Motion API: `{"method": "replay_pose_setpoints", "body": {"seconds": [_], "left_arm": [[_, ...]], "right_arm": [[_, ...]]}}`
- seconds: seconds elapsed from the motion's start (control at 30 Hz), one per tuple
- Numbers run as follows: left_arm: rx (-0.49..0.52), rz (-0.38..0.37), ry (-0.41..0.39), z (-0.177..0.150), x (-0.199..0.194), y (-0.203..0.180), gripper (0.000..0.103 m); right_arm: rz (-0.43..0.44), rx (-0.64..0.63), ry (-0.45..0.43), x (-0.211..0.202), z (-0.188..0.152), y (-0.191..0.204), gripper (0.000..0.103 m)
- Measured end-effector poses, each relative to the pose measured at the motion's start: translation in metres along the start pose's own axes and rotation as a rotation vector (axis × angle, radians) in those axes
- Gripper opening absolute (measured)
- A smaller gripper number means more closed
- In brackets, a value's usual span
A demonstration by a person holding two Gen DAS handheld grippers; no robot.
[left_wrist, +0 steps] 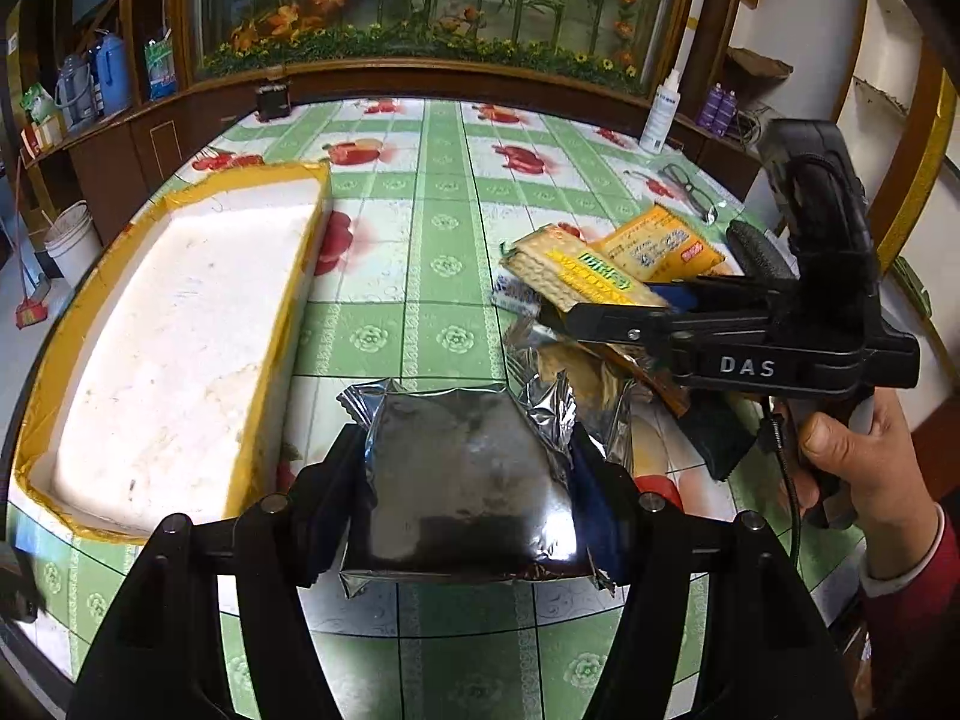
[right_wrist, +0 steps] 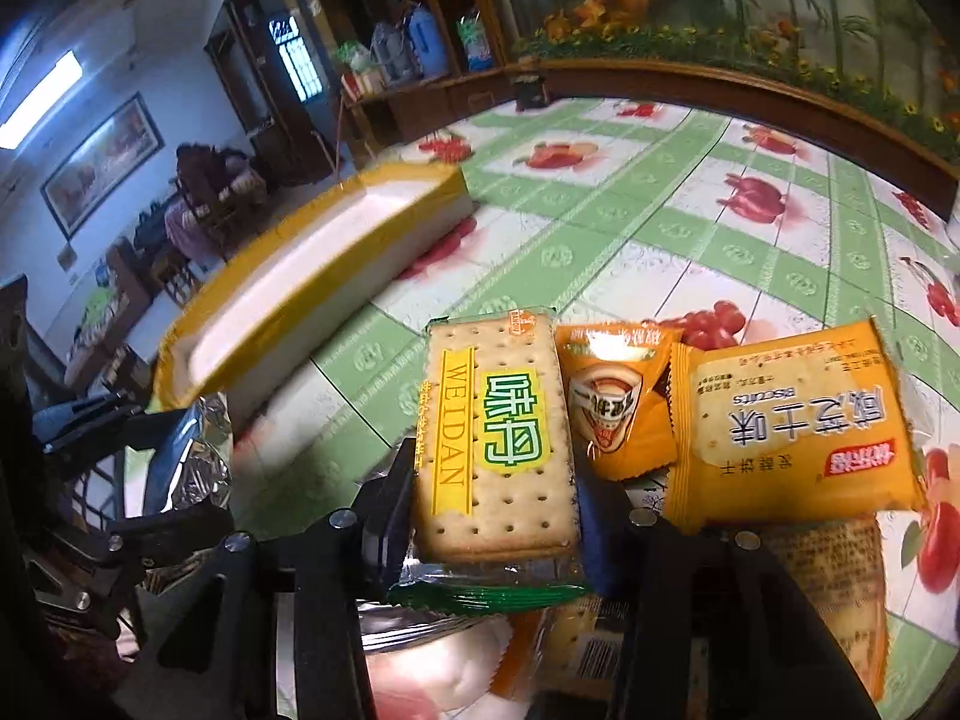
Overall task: Organize snacks
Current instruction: 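Carry both packs into the yellow-rimmed tray and open both grippers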
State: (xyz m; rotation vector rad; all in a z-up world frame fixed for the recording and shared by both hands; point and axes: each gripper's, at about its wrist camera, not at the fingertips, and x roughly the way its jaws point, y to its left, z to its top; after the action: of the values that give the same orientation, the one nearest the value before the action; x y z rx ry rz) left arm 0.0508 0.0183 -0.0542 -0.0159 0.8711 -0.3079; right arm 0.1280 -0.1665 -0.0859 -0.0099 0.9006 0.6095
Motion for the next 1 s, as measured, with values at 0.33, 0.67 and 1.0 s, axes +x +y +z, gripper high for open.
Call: {"method": "replay_pose_setpoints", "body": {"seconds": [0.33,0.67,1.0], "left_arm": [[-0.069,0.143,-0.113,0.005,-0.040,0.053,0.064],[-0.191,0.266,-0.098,0.004,-0.029,0.142,0.065],[-0.235,0.292,-0.038,0.004,0.003,0.177,0.065]], "right_arm": [[0.098,-0.020,-0.066,-0.007,0.026,0.060,0.047],[0.154,-0.078,-0.002,0.080,0.077,0.139,0.046],[0.107,-0.069,0.063,0.152,0.097,0.156,0.046]]}}
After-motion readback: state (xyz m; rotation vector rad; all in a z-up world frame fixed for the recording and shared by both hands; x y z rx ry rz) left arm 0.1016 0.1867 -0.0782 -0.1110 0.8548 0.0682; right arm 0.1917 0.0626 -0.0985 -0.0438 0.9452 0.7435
